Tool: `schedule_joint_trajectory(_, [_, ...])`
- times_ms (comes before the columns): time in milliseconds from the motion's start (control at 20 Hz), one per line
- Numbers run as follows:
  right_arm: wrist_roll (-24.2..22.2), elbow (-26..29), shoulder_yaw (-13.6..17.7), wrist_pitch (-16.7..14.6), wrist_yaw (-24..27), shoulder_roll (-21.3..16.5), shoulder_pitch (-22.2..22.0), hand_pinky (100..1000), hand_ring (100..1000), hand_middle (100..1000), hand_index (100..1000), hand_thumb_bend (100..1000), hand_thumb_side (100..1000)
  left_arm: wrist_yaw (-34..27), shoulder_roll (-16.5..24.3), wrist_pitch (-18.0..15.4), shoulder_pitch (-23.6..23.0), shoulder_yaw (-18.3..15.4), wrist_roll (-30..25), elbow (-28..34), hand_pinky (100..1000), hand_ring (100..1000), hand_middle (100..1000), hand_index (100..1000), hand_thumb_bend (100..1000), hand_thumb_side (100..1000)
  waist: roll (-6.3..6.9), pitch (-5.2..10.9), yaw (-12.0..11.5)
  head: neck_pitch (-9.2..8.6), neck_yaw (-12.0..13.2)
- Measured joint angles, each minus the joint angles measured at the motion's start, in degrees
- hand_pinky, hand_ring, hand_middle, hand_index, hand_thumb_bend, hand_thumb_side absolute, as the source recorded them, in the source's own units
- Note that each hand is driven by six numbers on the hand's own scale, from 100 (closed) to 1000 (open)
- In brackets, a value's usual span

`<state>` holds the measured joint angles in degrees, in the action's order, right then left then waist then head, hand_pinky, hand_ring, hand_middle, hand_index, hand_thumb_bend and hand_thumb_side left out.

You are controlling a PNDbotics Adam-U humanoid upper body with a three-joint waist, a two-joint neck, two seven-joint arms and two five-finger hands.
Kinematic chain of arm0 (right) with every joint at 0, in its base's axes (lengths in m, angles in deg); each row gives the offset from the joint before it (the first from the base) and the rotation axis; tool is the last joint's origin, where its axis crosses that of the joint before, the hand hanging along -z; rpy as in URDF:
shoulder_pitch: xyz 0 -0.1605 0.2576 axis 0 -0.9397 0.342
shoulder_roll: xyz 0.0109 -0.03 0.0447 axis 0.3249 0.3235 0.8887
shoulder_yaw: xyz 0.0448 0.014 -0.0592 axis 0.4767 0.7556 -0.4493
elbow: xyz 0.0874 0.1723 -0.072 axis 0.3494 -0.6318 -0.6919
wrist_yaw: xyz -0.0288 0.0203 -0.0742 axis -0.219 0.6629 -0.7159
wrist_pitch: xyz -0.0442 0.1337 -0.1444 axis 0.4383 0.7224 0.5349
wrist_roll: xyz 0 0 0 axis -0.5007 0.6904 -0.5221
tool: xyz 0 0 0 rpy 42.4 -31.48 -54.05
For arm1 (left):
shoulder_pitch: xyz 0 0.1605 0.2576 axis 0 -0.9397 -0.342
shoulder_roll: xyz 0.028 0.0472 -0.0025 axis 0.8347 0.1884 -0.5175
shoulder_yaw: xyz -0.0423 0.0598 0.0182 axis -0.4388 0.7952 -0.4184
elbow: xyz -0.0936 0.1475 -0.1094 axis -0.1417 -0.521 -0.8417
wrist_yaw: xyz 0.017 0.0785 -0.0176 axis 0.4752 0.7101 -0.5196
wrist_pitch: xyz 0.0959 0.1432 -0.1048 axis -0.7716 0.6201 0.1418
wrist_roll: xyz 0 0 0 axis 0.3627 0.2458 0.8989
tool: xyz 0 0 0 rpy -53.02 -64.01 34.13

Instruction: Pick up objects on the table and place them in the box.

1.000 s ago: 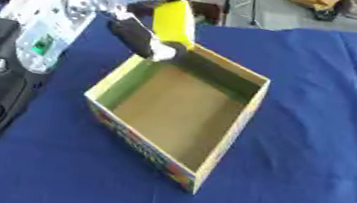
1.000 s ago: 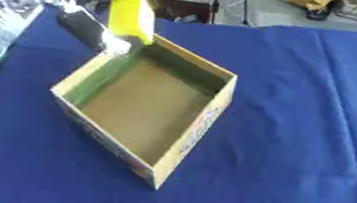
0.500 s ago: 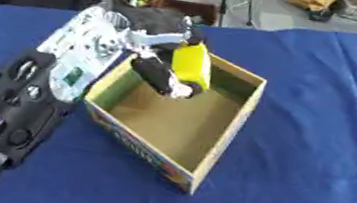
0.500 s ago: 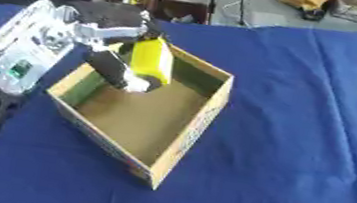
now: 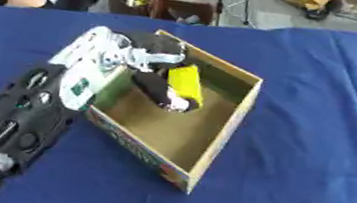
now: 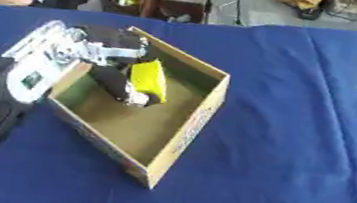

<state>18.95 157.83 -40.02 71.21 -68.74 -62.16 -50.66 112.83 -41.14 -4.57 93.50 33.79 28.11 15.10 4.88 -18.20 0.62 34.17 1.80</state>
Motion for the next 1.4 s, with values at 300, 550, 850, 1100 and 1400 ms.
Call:
schedule_joint_trajectory(300, [0.2,0.0,0.0,0.2,0.0,0.0,0.1,702,704,664,746,100,482,0.8,0.0,-0.5,0.5,0.0,-0.8,0.0,827,872,923,984,257,859,0.0,0.0,0.0,0.0,0.0])
schedule_joint_trajectory(550, [0.2,0.0,-0.2,0.3,0.0,0.2,0.2,702,703,661,746,100,479,4.3,1.2,1.8,1.4,-0.2,-2.6,2.0,916,955,1000,1000,527,933,0.0,0.0,0.0,0.0,0.0])
schedule_joint_trajectory(850, [0.2,0.0,-0.3,0.3,0.0,0.5,0.3,702,703,660,745,100,477,9.4,1.6,2.9,1.5,-1.4,-3.3,4.7,929,970,1000,1000,562,967,0.0,0.0,-0.2,0.0,0.0])
schedule_joint_trajectory(1100, [0.2,0.0,-0.4,0.3,0.1,0.5,0.3,702,703,660,745,100,475,13.6,1.5,2.0,1.5,-2.3,-3.0,5.8,933,978,1000,1000,503,894,-0.01,0.0,-0.2,0.0,0.0])
schedule_joint_trajectory(1400, [0.2,0.0,-0.4,0.5,0.1,0.5,0.3,703,703,660,745,100,474,17.8,0.0,0.7,1.3,-3.9,-1.3,7.3,890,940,964,1000,343,993,-0.02,0.0,-0.3,-0.04,-0.3])
